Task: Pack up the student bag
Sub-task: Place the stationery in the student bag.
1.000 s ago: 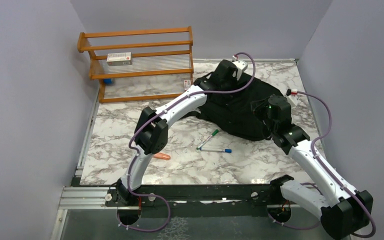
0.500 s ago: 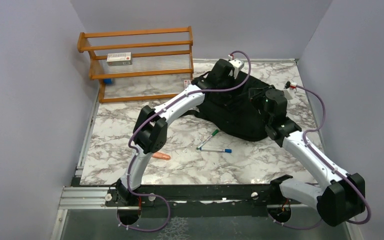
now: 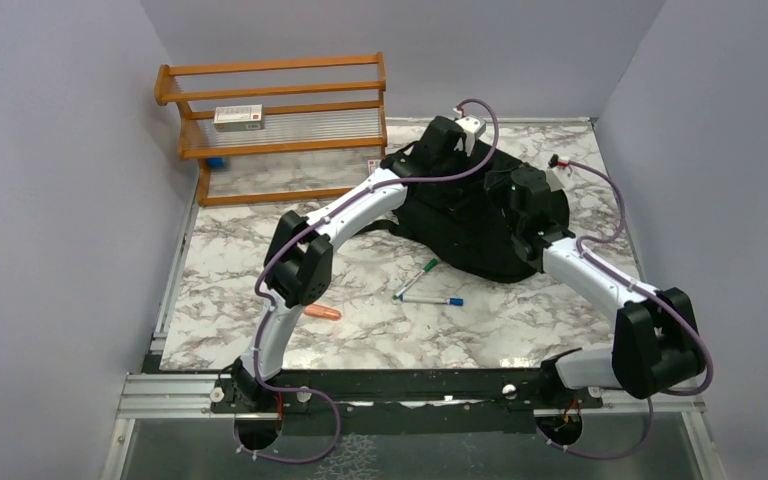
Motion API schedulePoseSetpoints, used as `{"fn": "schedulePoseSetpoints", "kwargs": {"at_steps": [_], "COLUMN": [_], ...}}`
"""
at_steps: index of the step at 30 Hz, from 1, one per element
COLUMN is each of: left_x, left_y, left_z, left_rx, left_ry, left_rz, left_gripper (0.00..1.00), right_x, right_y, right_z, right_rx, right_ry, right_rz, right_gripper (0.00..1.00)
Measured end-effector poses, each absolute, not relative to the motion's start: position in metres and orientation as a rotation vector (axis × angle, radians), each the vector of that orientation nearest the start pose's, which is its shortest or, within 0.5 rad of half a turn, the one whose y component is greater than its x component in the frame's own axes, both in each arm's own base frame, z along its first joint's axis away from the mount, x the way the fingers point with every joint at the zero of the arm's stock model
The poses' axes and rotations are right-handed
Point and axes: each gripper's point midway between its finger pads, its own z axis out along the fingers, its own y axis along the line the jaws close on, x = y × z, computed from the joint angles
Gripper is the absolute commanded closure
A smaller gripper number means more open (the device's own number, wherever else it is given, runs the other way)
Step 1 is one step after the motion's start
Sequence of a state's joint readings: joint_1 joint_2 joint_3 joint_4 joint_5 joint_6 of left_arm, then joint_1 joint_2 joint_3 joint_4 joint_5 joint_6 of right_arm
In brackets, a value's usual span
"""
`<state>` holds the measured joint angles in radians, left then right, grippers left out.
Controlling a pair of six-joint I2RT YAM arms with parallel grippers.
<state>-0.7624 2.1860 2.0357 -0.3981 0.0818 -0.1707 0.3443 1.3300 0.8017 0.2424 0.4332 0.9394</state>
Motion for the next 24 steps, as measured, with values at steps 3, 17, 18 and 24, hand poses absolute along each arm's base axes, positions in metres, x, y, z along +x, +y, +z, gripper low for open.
{"fn": "schedulePoseSetpoints", "kwargs": {"at_steps": [3, 17, 18, 24], "left_x": [0.429, 0.425, 0.425, 0.425], "left_y": [-0.439, -0.437, -0.438, -0.439], "left_z": [0.189, 0.186, 0.186, 0.186], "left_rx": [0.681, 0.681, 0.680, 0.683], "left_ry": [2.074, 2.076, 2.073, 2.069], "left_rz": [-0.637, -0.648, -0.649, -0.655], "left_gripper": [1.00, 1.00, 1.00, 1.00], "right_x": [0.427, 0.430, 0.428, 0.421], "right_y": [0.111, 0.121, 0.117, 0.099], "right_z": [0.199, 0.198, 0.201, 0.222], "right_rx": [0.785, 0.597, 0.592, 0.552], "right_ry": [1.705, 1.829, 1.828, 1.814], "right_rz": [0.509, 0.533, 0.516, 0.447], "right_gripper": [0.83, 0.42, 0.42, 0.63]}}
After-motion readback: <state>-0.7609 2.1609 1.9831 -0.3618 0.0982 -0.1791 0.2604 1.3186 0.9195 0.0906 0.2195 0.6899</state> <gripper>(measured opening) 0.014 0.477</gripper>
